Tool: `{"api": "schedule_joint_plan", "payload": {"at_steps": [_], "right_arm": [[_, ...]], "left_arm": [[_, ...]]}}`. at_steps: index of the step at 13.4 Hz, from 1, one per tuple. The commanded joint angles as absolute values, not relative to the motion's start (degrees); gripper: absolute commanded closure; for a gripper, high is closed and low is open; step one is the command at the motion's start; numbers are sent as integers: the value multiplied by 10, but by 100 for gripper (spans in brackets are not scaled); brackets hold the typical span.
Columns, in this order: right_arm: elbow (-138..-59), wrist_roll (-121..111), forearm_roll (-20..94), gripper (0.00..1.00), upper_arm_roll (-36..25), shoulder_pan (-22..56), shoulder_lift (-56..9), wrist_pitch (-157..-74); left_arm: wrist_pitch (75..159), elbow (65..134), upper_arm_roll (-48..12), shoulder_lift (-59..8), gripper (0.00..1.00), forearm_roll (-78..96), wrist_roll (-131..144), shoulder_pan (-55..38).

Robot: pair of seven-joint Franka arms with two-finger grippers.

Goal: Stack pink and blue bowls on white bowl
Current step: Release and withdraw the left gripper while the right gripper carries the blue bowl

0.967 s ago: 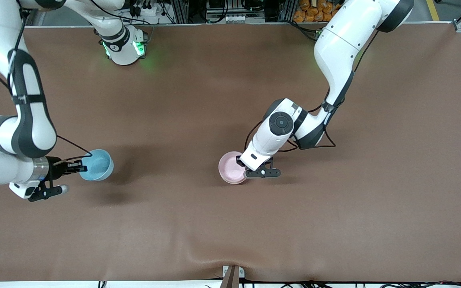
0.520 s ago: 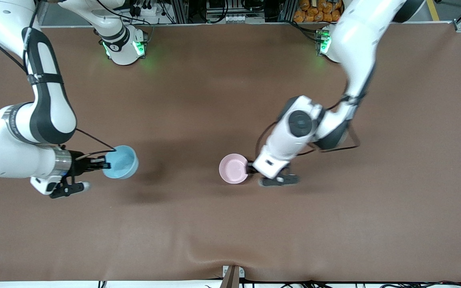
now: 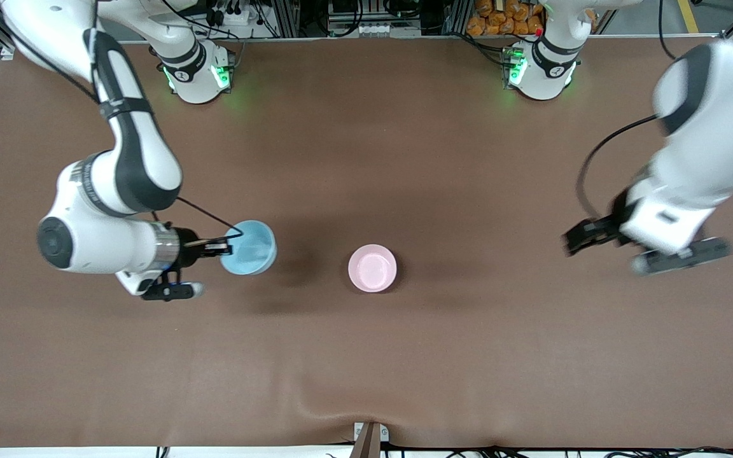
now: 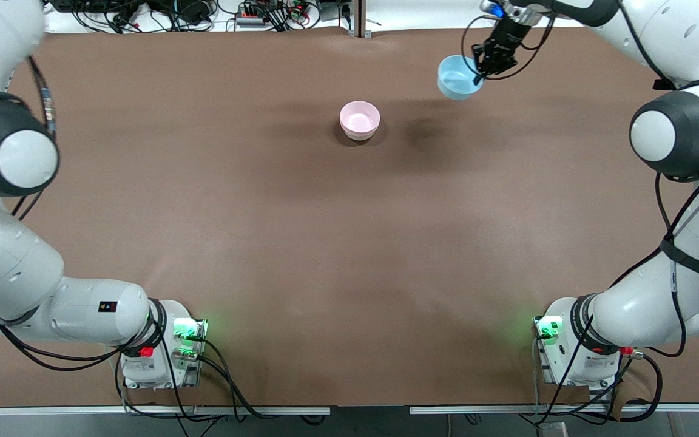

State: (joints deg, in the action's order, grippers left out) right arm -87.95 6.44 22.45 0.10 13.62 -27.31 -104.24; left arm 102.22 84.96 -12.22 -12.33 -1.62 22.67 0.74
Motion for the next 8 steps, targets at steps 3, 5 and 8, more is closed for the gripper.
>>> {"api": "schedule_joint_plan", "payload": {"at_steps": [3,5,8], "right_arm": [[-840,203,250,100,-6,200,-282,-1048],[-839,268,265,100,-6,231,-291,-1084],[-839,349,272,100,-6,280,-304,-1125]], "left_arm": [[939,875,-129,-43,0,-12,128,91],[913,875,-127,-22,0,-12,128,98],[891,875,-133,-3,0,-12,136,95]]}}
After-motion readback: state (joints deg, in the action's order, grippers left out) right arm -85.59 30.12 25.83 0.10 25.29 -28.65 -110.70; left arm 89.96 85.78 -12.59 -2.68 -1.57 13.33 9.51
